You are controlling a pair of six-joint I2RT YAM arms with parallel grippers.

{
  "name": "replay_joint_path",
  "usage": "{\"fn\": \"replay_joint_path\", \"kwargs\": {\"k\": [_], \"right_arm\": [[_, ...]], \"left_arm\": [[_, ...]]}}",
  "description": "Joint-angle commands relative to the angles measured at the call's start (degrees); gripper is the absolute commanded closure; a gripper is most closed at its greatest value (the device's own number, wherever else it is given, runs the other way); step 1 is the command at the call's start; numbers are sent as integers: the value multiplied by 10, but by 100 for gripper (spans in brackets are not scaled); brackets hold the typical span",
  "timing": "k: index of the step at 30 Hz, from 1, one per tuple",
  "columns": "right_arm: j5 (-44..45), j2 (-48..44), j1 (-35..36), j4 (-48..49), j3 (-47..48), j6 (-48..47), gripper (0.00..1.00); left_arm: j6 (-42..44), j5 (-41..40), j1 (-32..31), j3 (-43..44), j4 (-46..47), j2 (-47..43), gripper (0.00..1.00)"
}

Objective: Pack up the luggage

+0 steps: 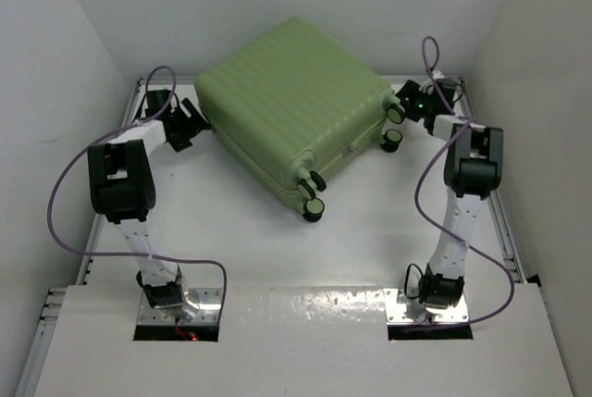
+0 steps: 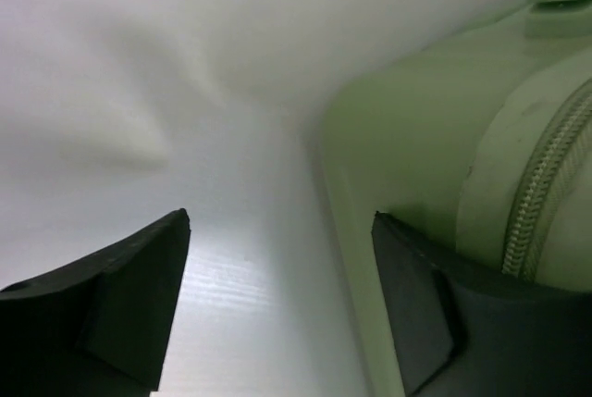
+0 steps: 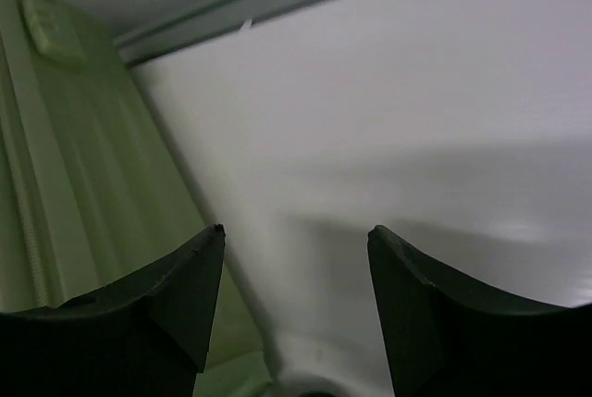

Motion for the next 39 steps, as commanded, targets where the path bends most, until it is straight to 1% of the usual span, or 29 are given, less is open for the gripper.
{"fn": "replay_joint_path", "kwargs": {"k": [1, 2, 4, 5, 6, 7, 9, 10, 11, 12, 13, 15, 17, 18, 19, 20, 21, 22, 23, 24, 27, 28, 30, 33, 34, 36, 37, 38, 39], "right_arm": [[-24, 23, 33, -23, 26, 47, 37], [-26, 21, 35, -29, 22, 52, 37], [-35, 1, 45, -26, -34, 80, 37], [-42, -19, 48, -1, -52, 86, 37], [-50, -43, 55, -1, -106, 105, 38], [-61, -56, 62, -2, -127, 106, 38], [-63, -115, 86, 17, -217, 110, 38], [-72, -127, 93, 16, -250, 113, 38], [-85, -139, 98, 21, -266, 127, 37], [-87, -174, 108, 26, -280, 131, 37], [-83, -186, 108, 27, -312, 132, 35], [-77, -220, 107, 10, -320, 122, 28], [-74, -247, 85, -36, -316, 96, 21], [-73, -270, 67, -54, -309, 32, 18], [-73, -296, 50, -130, -304, 0, 16], [-73, -309, 42, -158, -298, -38, 14], [-64, -322, 33, -224, -291, -158, 12], [-56, -357, 14, -284, -288, -195, 8], [-40, -365, 7, -312, -281, -231, 7], [-35, -397, -18, -365, -281, -294, 5], [-26, -441, -43, -399, -278, -384, 0], [-29, -447, -44, -418, -262, -399, 0], [-34, -459, -46, -415, -250, -419, 0], [-33, -445, -28, -415, -173, -416, 0], [-34, -412, -12, -434, -156, -416, 0], [-41, -383, -4, -462, -71, -416, 0], [-49, -335, 7, -482, -49, -422, 0], [-59, -321, 11, -491, 10, -426, 0], [-60, -307, 14, -504, 26, -433, 0]], "left_arm": [[7, 13, -5, 38, 67, -6, 17], [19, 13, -5, 33, 67, -11, 17], [27, 13, 1, 20, 61, -33, 15], [35, 13, 1, 11, 61, -42, 15], [35, 13, 1, -8, 61, -50, 15], [40, 19, 1, -18, 61, -67, 14], [45, 19, 1, -43, 61, -80, 14], [45, 19, 6, -50, 61, -87, 14], [45, 24, 6, -55, 61, -92, 14], [51, 24, 6, -60, 61, -97, 14], [51, 24, 6, -68, 61, -106, 14], [63, 24, 6, -75, 50, -114, 14], [72, 19, 6, -82, 44, -120, 14], [72, 19, 6, -82, 36, -127, 14], [86, 19, 6, -82, 36, -127, 14], [91, 19, 6, -87, 29, -134, 14], [96, 14, 6, -87, 29, -142, 13], [103, 8, 6, -87, 22, -142, 13], [103, 8, 6, -92, 22, -150, 12], [109, 0, 6, -97, 17, -159, 12], [109, -19, 0, -104, 17, -166, 10], [109, -19, 0, -112, 17, -173, 10], [109, -19, 0, -122, 17, -173, 10], [109, -13, 0, -136, 17, -173, 10], [109, -8, 0, -136, 17, -173, 10], [103, -2, 0, -136, 17, -178, 10], [102, -2, 0, -136, 22, -178, 10], [102, -2, 0, -136, 22, -178, 10], [102, -2, 0, -141, 22, -178, 10]]}}
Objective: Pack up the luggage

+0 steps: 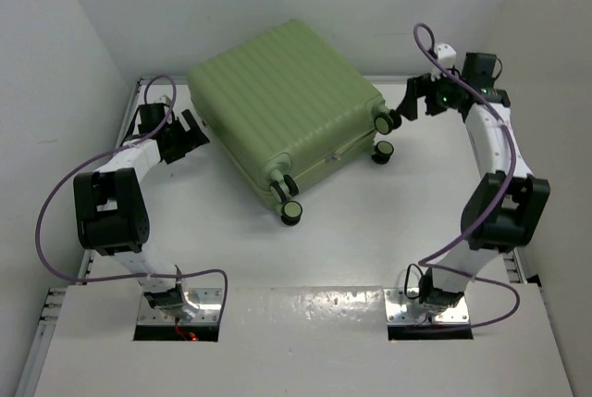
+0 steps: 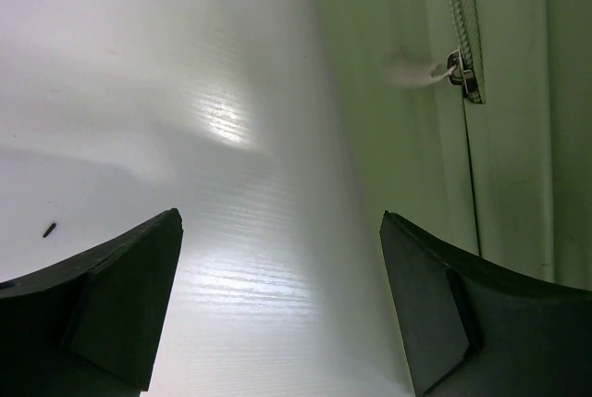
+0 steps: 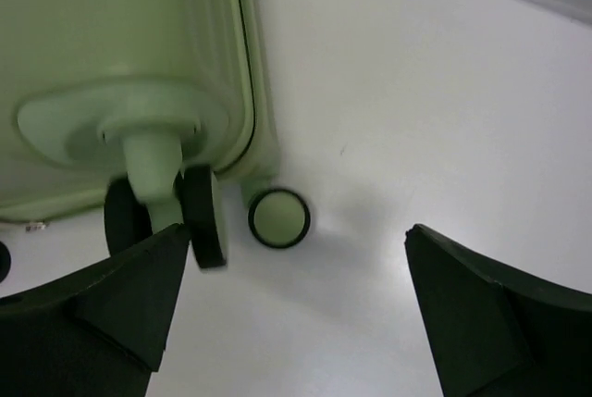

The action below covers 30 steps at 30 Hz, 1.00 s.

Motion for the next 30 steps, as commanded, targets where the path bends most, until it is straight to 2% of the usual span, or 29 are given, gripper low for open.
{"fn": "replay_joint_path", "kwargs": {"k": [1, 4, 9, 11, 20, 30], "right_arm": [[-22, 62, 23, -51, 87, -48, 0], [-30, 110, 46, -94, 155, -71, 0], [-52, 164, 73, -168, 251, -54, 0], [-59, 169, 76, -184, 253, -62, 0], [-52, 127, 72, -149, 214, -43, 0], [18, 101, 62, -127, 214, -53, 0]], "left_arm": [[2, 4, -3, -4, 15, -24, 10], [2, 13, 3, -4, 15, -24, 10], [7, 13, 8, -4, 15, -19, 10], [7, 13, 14, -4, 15, -13, 10], [2, 30, 14, -4, 15, -7, 10], [-3, 30, 14, -9, 15, -7, 10]]}}
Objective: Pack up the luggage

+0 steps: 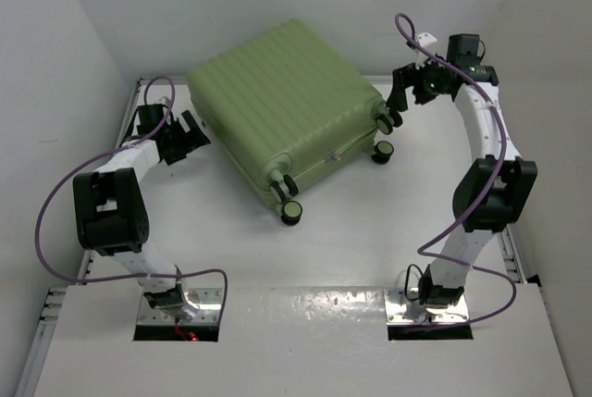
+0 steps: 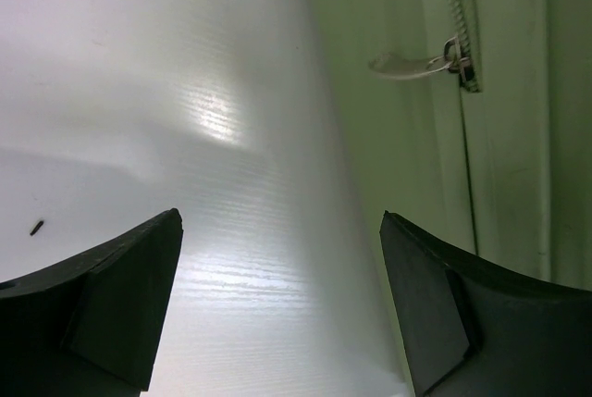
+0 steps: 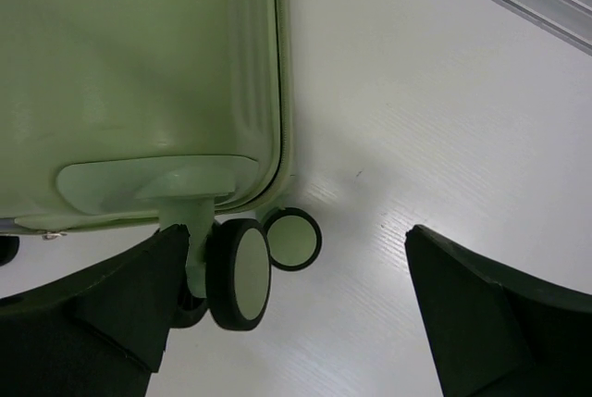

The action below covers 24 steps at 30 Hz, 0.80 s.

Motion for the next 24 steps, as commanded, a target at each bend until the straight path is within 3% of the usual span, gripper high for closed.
{"fn": "replay_joint_path", "kwargs": {"k": [1, 6, 11, 24], "right_arm": [[5, -28, 5, -6, 9, -1, 0], [-57, -31, -2, -53, 30, -26, 0], [-61, -28, 28, -100, 14, -89, 0], [39, 48, 100, -120, 31, -141, 0]], "left_arm": [[-1, 8, 5, -6, 14, -7, 10], [-1, 8, 5, -1, 14, -7, 10], [-1, 8, 5, 4, 9, -1, 10], [5, 2, 5, 10, -7, -1, 10]]}}
